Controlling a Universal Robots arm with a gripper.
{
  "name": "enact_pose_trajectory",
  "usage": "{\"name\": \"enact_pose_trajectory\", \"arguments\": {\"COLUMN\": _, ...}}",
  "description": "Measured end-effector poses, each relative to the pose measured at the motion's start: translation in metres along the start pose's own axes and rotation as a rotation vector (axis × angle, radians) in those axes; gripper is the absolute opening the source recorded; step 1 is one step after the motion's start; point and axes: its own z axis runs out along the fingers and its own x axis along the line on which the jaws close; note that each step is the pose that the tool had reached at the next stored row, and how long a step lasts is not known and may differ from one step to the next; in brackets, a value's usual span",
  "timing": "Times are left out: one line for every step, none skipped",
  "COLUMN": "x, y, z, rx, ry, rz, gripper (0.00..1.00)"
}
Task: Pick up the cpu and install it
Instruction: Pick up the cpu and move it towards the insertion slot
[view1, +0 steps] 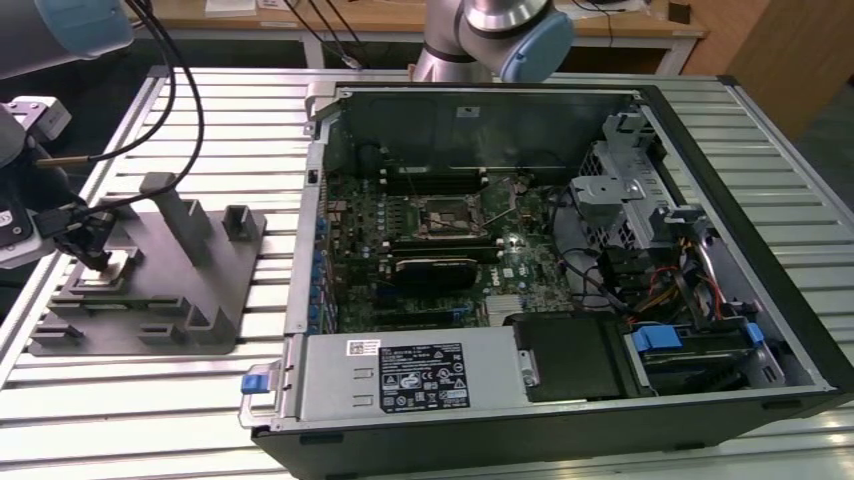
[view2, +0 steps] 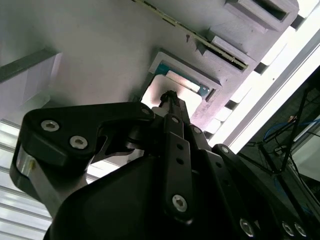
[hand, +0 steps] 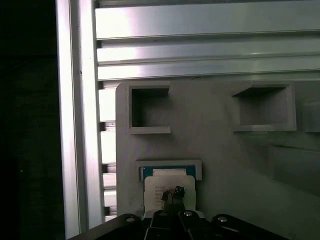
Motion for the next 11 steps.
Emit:
{"name": "enact_pose_trajectory", "arguments": {"x": 0.0000, "y": 0.0000, "z": 0.0001, "rx": 0.0000, "ry": -0.0001, "rz": 0.000, "gripper": 0.11}}
{"name": "enact_pose_trajectory", "arguments": {"x": 0.0000, "y": 0.0000, "z": 0.0001, "rx": -0.0001, "ry": -0.0001, "rz": 0.000, "gripper": 0.11}}
{"name": "enact_pose_trajectory", "arguments": {"x": 0.0000, "y": 0.0000, "z": 0.0002, "rx": -0.0001, "ry": -0.0002, "rz": 0.000, "gripper": 0.11}}
{"name": "enact_pose_trajectory", "arguments": {"x": 0.0000, "y": 0.0000, "z": 0.0003, "rx": -0.0001, "ry": -0.0002, "rz": 0.000, "gripper": 0.11}}
{"name": "enact_pose_trajectory", "arguments": {"x": 0.0000, "y": 0.0000, "z": 0.0003, "rx": -0.0001, "ry": -0.0002, "rz": 0.000, "gripper": 0.11}}
{"name": "enact_pose_trajectory", "arguments": {"x": 0.0000, "y": 0.0000, "z": 0.0003, "rx": -0.0001, "ry": -0.0002, "rz": 0.000, "gripper": 0.11}}
{"name": "enact_pose_trajectory", "arguments": {"x": 0.0000, "y": 0.0000, "z": 0.0004, "rx": -0.0001, "ry": -0.0002, "rz": 0.000, "gripper": 0.17}}
{"name": "enact_pose_trajectory", "arguments": {"x": 0.0000, "y": 0.0000, "z": 0.0004, "rx": -0.0002, "ry": -0.0002, "rz": 0.000, "gripper": 0.17}}
{"name": "enact_pose_trajectory", "arguments": {"x": 0.0000, "y": 0.0000, "z": 0.0005, "rx": -0.0001, "ry": -0.0002, "rz": 0.000, "gripper": 0.23}}
{"name": "enact_pose_trajectory", "arguments": {"x": 0.0000, "y": 0.0000, "z": 0.0005, "rx": -0.0001, "ry": -0.0002, "rz": 0.000, "gripper": 0.29}}
{"name": "enact_pose_trajectory", "arguments": {"x": 0.0000, "y": 0.0000, "z": 0.0005, "rx": -0.0002, "ry": -0.0002, "rz": 0.000, "gripper": 0.29}}
